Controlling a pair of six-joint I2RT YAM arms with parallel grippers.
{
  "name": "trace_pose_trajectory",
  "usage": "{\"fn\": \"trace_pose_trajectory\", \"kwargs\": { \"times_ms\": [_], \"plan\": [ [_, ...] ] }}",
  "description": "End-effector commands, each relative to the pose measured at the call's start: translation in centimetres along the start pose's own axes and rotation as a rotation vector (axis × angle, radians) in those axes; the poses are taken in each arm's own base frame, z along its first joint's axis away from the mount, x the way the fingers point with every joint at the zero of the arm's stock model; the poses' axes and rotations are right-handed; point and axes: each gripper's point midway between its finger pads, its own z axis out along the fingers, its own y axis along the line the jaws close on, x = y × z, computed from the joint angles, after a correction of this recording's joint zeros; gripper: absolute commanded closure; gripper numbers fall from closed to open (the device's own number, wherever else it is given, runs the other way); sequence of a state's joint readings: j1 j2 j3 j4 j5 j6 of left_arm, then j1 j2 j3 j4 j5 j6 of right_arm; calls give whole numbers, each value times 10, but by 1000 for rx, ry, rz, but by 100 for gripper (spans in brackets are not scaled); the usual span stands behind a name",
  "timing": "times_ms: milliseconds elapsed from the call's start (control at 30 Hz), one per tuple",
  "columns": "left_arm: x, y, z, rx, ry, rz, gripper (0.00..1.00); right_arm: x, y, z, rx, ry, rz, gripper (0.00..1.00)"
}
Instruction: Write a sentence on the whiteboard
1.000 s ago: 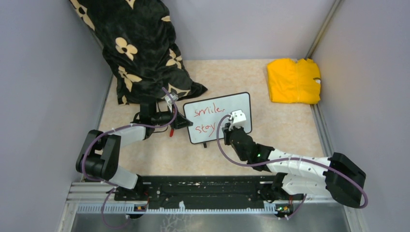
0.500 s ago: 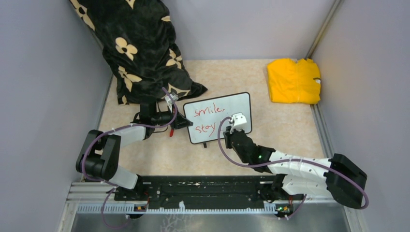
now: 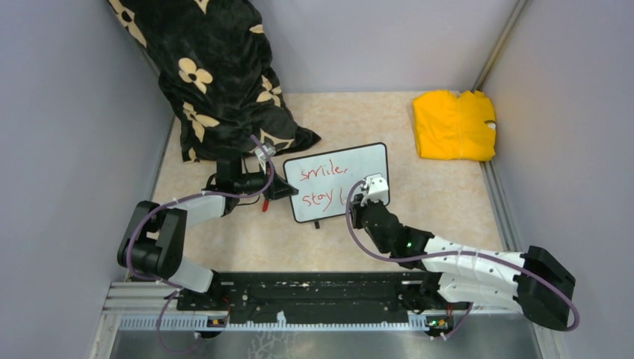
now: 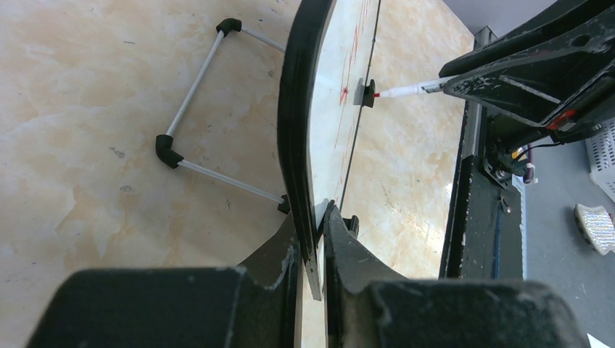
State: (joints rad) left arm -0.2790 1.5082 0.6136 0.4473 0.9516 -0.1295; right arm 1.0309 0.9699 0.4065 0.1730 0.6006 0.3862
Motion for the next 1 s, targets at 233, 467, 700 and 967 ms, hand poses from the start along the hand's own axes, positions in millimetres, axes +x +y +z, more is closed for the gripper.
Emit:
{"fn": "trace_pose_trajectory", "kwargs": {
  "times_ms": [233,467,700,967],
  "plan": [
    [39,30,2,-137,100,-5,100,-55,3,7,42,-144,60,100],
    [39,30,2,-136,100,-4,100,-57,5,11,48,-150,58,100],
    [39,30,2,-136,100,-4,100,-53,6,15,44,-136,51,100],
    [39,30,2,-137,101,-5,100,-45,18,19,-13,-102,53,100]
  ]
}}
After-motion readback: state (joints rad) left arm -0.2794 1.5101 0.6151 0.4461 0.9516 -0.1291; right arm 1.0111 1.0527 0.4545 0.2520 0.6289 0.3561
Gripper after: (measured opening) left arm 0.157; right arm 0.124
